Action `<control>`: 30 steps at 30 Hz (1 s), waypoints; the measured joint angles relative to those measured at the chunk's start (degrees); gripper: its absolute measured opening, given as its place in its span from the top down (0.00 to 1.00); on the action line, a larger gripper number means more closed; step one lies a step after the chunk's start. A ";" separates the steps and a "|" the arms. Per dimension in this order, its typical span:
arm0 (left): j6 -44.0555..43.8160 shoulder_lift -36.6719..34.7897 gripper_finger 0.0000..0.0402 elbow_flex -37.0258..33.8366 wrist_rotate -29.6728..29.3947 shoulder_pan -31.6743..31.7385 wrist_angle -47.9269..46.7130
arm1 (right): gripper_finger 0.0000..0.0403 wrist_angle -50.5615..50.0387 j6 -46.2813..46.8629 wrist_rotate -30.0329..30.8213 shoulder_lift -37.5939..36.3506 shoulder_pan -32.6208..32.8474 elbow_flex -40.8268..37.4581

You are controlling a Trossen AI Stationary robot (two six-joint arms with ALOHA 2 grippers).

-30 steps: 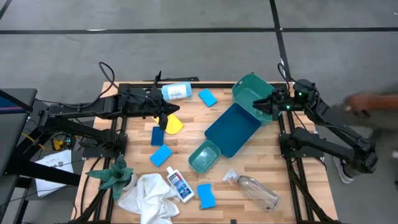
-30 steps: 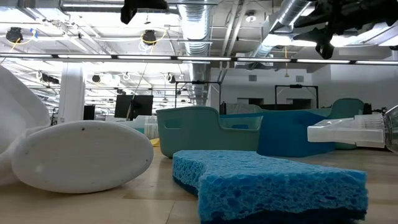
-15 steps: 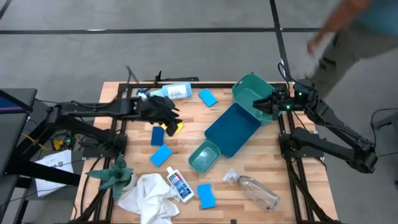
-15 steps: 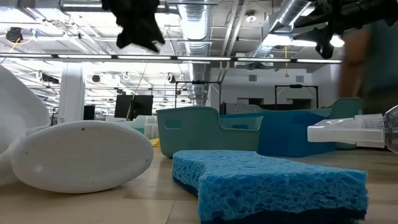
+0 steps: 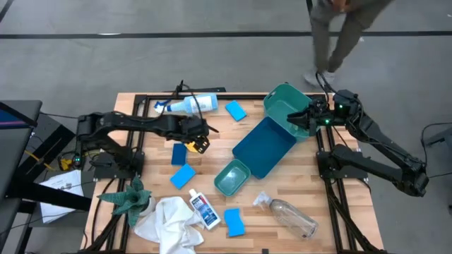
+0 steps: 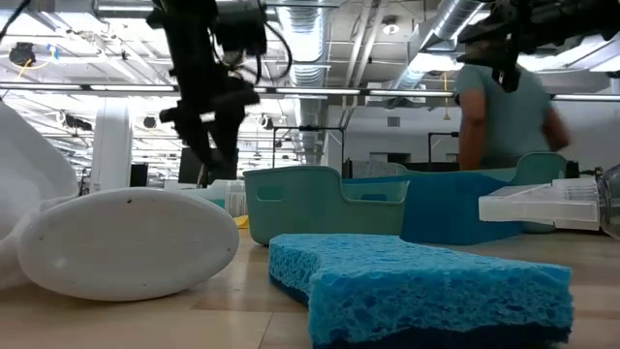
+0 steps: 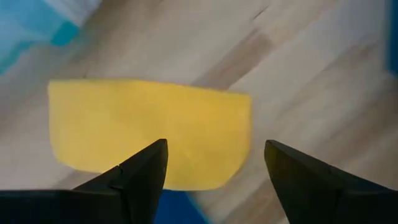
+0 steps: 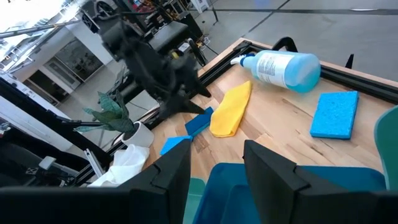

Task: Pick & Place Kitchen Items
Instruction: Put the yellow microfiber cloth into the top green bin

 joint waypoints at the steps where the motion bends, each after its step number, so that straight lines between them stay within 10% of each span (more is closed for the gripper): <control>1: -0.26 1.13 0.35 0.00 0.59 0.53 0.17 | 0.65 -0.02 0.00 -0.01 0.00 0.00 0.00; 30: 2.22 8.07 0.35 -11.65 11.25 8.33 10.69 | 0.65 -0.42 0.60 1.36 0.00 0.02 -0.02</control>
